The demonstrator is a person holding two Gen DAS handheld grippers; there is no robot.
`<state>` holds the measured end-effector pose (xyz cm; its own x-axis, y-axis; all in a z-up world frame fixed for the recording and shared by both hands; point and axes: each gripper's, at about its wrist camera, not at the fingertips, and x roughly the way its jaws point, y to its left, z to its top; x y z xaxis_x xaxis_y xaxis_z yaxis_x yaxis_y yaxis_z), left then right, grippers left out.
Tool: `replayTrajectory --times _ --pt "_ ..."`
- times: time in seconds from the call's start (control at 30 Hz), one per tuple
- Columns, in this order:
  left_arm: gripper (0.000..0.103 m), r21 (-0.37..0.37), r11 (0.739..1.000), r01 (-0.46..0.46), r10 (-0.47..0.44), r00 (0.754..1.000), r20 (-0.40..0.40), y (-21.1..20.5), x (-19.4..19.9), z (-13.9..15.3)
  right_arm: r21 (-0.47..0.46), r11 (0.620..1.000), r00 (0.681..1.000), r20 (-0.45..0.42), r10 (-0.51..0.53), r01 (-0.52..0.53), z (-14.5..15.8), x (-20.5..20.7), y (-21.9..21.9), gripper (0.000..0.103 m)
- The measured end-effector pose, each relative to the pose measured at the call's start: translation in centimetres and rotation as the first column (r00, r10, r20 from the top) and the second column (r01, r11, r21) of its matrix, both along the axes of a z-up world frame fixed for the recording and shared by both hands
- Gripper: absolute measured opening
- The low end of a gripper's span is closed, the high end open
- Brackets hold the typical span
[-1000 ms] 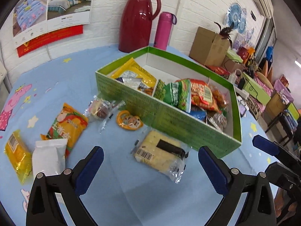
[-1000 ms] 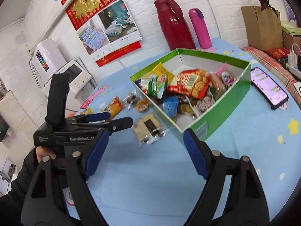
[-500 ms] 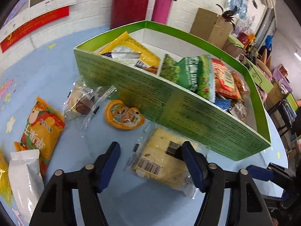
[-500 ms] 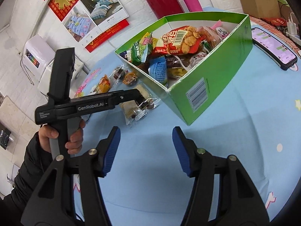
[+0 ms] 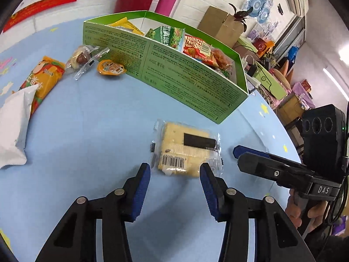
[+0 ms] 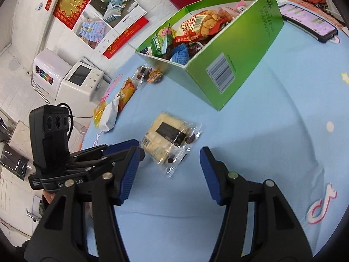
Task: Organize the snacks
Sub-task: 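Grasp the cream cracker packet with the left tool while the right tool grasps a small clear packet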
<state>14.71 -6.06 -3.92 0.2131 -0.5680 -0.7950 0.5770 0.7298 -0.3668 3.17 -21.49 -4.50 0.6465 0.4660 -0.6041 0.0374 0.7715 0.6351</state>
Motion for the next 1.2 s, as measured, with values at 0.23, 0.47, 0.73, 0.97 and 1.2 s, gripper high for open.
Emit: replayTrajectory --times 0.23,0.47,0.73,0.97,1.2 --pt "0.053 0.008 1.000 -0.010 0.010 1.000 0.002 -0.8 2.1 0.1 0.107 0.994 0.999 -0.042 -0.023 0.027 -1.0 1.7 0.1 0.047" --pt "0.052 0.080 0.994 0.067 -0.076 0.991 0.114 -2.9 0.6 0.2 0.133 0.990 0.997 -0.056 -0.047 0.054 -1.9 3.8 0.0 0.029" --pt "0.044 0.052 0.999 0.002 -0.008 0.993 0.121 -2.7 0.8 0.1 0.123 0.990 0.997 -0.055 -0.062 0.068 -2.0 4.3 -0.2 0.020" --pt "0.028 -0.032 0.997 -0.065 0.069 0.992 0.110 -1.7 -0.9 0.6 0.085 0.991 0.995 -0.023 -0.098 0.100 -0.8 2.1 -0.4 0.019" --pt "0.024 -0.083 0.995 -0.057 0.067 0.990 0.121 -1.6 -1.9 2.4 0.072 0.991 0.992 0.042 -0.120 0.117 1.8 0.5 -0.6 0.019"
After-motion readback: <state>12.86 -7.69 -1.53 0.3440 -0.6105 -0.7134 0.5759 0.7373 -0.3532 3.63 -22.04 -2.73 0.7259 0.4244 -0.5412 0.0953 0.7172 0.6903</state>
